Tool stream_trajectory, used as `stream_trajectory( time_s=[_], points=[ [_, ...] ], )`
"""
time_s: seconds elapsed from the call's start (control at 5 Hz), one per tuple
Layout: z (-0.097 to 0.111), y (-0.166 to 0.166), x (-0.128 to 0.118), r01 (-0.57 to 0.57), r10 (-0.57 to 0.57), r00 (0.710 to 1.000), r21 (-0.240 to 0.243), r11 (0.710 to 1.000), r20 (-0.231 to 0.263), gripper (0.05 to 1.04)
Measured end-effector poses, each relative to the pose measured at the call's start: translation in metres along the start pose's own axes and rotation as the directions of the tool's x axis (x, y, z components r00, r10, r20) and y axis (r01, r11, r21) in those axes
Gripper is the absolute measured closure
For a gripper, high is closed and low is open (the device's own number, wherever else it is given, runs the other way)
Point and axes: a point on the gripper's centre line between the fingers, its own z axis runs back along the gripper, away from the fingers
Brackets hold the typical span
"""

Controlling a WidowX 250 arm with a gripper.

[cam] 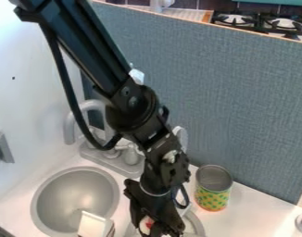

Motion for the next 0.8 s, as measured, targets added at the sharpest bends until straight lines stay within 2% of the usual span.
stream_trajectory(
  time_s=[0.2,0.4,0.6,0.8],
  points=[
    [-0.008,-0.001,0.005,-0.072,0.073,0.996,-0.015,0.997,0.049,0.543],
    [-0.025,0.008,0.002,-0.093,0.1,0.992,-0.096,0.991,0.078,0.543],
    [-0.039,0.012,0.005,-0.033,0.051,0.992,-0.151,0.988,0.119,0.543],
    [-0.045,0.014,0.009,-0.061,0.079,0.99,-0.158,0.986,0.115,0.544]
  ],
)
